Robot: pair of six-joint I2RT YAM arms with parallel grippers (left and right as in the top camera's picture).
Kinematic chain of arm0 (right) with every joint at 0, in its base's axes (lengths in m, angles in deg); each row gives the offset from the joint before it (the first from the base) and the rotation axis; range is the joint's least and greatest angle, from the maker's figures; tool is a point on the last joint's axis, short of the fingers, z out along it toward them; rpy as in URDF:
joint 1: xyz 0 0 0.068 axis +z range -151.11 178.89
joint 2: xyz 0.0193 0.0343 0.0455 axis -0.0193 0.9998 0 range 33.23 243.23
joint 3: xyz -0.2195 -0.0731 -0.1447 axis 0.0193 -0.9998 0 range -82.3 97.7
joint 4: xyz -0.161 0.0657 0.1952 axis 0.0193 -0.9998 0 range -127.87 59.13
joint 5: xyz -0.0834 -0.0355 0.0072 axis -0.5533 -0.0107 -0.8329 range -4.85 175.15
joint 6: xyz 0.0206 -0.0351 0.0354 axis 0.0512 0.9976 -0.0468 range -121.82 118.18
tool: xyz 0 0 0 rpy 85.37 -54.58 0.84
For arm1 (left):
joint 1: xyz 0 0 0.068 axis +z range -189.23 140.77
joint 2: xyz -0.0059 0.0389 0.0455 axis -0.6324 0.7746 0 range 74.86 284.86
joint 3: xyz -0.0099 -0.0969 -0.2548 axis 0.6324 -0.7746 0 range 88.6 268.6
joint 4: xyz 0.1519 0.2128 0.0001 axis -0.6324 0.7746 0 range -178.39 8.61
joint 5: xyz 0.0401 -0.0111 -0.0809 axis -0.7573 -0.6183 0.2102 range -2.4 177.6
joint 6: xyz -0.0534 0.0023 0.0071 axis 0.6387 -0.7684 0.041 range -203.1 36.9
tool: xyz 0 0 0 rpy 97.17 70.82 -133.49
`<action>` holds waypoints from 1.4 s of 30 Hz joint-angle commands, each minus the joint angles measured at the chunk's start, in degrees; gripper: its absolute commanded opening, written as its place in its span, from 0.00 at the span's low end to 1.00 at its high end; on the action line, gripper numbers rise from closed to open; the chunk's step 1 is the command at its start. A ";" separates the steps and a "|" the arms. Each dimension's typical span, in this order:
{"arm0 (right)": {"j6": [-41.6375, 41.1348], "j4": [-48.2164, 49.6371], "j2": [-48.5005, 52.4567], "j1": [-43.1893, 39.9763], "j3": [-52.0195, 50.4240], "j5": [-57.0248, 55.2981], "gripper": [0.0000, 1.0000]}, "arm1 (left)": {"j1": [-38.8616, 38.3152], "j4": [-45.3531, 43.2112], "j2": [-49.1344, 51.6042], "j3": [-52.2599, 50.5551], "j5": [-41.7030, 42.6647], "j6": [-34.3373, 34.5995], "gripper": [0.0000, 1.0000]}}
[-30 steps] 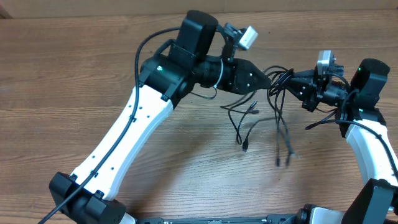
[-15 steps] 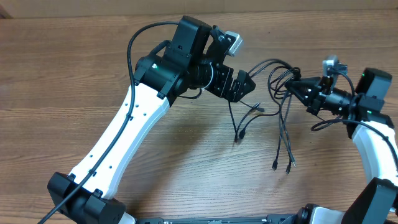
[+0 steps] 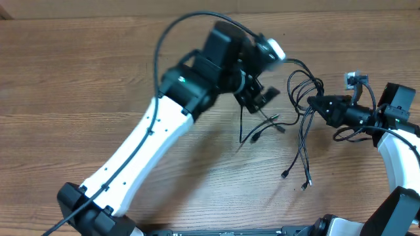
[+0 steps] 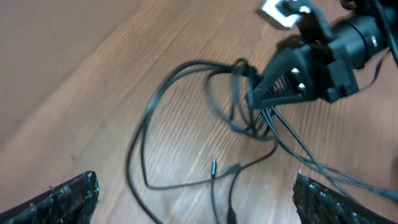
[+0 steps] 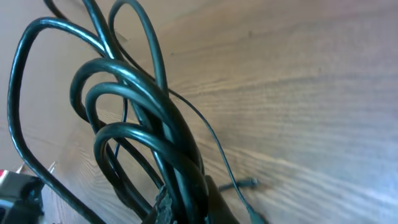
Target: Untangle cables
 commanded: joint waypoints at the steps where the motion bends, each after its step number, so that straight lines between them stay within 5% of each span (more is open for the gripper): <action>1: -0.35 -2.91 0.11 -0.02 0.79 -2.08 0.04 | -4.17 -0.39 -1.81 0.31 -7.04 -9.38 1.00; 31: -0.09 -8.76 0.11 7.52 0.79 2.21 0.04 | -9.22 -2.54 8.48 0.07 -7.93 -10.75 1.00; 42: 0.11 -8.79 0.11 8.20 0.79 2.23 0.04 | -9.22 -3.43 8.61 0.07 -15.15 -6.54 1.00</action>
